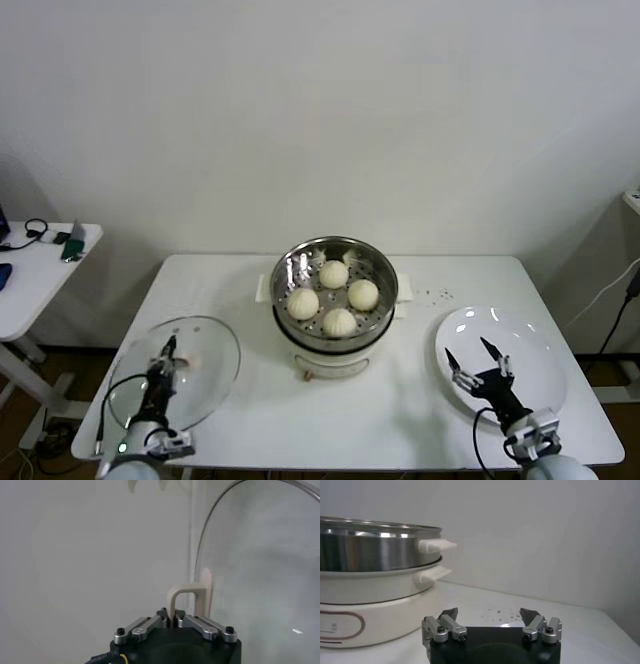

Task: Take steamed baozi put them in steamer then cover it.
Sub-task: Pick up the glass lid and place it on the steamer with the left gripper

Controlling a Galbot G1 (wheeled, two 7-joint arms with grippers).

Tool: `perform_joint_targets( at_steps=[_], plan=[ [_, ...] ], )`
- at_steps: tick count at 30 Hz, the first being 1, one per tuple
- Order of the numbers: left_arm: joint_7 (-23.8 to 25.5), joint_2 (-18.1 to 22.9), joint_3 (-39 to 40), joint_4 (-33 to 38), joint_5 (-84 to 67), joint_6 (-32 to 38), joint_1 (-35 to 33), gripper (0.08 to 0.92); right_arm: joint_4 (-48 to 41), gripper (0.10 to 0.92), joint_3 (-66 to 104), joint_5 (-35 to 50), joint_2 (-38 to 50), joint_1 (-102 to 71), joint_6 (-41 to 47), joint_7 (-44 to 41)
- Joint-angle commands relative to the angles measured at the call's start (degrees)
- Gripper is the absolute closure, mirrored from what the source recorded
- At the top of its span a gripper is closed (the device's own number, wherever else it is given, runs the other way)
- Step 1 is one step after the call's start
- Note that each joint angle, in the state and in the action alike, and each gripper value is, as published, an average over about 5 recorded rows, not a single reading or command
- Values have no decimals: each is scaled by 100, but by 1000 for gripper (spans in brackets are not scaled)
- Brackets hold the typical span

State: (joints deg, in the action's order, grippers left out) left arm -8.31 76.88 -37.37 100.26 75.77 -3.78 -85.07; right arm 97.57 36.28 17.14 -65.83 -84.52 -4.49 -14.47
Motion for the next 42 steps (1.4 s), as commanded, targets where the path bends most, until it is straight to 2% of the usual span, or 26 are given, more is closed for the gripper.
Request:
perform_joint_targets(
  at_steps=[1,6,10,16,21,25,30,36,42],
  plan=[
    [198,-826,107,1858,-14,-1636,-442,849,-105,203,-59,81,203,200,61,17],
    [593,-1390,349,2297,-361,-2185,-307,849,-276,203,-146,121,377,503,59,15],
    [804,-1894,723,2486,-679,-2567,117,849,-430,203,-252,118,504,779,69,21],
    [1090,-2773,1890,2392,-1246,-3330,1320,849,-567,203,-443,71,511,1085,124,41],
    [1555,-2918,3161,2211,-1427,-3897,2553,849,-633,203,-456,3,438,1168,142,43],
    [1995,-2723,4041,2095,-1264,-4122,3512,849,-679,203,-424,-46,395,1180,135,41],
    [2462,-2103,4677,1782,-705,-4122,4164,849,-719,203,-363,-89,325,1182,122,29],
    [2830,-1211,5109,1313,-125,-4122,4371,849,-748,203,-269,-119,304,1154,98,14],
    [2902,-445,5251,837,234,-4122,4350,849,-767,203,-159,-129,298,1101,58,-5]
  ],
)
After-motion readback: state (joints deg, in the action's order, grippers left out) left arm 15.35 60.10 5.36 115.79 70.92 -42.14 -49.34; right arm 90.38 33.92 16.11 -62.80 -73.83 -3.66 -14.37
